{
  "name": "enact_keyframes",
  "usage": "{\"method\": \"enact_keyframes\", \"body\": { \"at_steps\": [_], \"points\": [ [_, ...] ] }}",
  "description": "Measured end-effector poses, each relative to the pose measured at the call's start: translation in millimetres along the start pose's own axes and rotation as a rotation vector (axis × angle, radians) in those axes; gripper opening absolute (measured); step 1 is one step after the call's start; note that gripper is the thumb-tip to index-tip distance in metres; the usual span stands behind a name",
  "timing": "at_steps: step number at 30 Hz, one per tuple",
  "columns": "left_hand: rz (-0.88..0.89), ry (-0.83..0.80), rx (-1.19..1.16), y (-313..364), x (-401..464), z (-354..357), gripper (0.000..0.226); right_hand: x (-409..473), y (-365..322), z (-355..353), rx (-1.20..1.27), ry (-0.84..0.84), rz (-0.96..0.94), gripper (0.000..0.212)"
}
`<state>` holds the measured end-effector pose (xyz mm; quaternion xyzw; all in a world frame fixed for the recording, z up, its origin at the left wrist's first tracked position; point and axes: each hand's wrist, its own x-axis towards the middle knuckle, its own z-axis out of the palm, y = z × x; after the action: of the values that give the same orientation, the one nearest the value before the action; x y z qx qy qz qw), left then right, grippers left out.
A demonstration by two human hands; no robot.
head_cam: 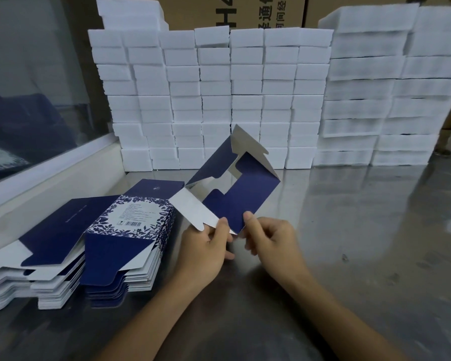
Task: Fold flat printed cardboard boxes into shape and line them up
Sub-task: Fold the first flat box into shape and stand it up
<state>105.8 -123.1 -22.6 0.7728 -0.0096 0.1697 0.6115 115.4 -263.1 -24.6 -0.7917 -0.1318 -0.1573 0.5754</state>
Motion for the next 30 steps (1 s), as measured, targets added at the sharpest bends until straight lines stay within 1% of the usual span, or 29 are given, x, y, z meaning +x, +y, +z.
{"method": "enact_keyframes", "body": {
  "at_steps": [1, 3, 12, 14, 19, 21, 23, 25, 28, 30],
  "points": [
    [-0.023, -0.007, -0.021, 1, -1, 1, 0.037, -3, 0, 4, -0.028, -0.042, -0.017, 0.047],
    [-0.058, -0.012, -0.045, 2, 0, 1, 0.038, -6, 0, 8, -0.059, -0.071, -0.042, 0.047],
    [-0.033, -0.025, 0.023, 1, -1, 2, 0.035, -4, 2, 6, -0.041, -0.057, -0.021, 0.049],
    [-0.019, -0.013, 0.053, -1, 1, 0, 0.036, -4, 0, 6, -0.025, -0.033, -0.012, 0.050],
    [0.015, 0.008, 0.088, -2, 1, -1, 0.042, 4, 0, -4, 0.066, 0.117, 0.022, 0.053],
    [0.022, 0.006, 0.101, -1, 0, -1, 0.046, 6, 1, -7, 0.069, 0.131, 0.025, 0.053],
    [0.055, -0.007, 0.127, 1, -1, -2, 0.045, 6, 3, -9, 0.071, 0.123, 0.034, 0.052],
    [0.137, -0.021, 0.156, 4, -2, -5, 0.038, 6, 5, -11, 0.083, 0.115, 0.069, 0.052],
    [0.252, -0.026, 0.209, 6, -5, -8, 0.042, 7, 6, -11, 0.099, 0.117, 0.086, 0.053],
    [0.268, -0.013, 0.220, 5, -5, -9, 0.044, 7, 5, -10, 0.120, 0.137, 0.069, 0.054]
  ]
}}
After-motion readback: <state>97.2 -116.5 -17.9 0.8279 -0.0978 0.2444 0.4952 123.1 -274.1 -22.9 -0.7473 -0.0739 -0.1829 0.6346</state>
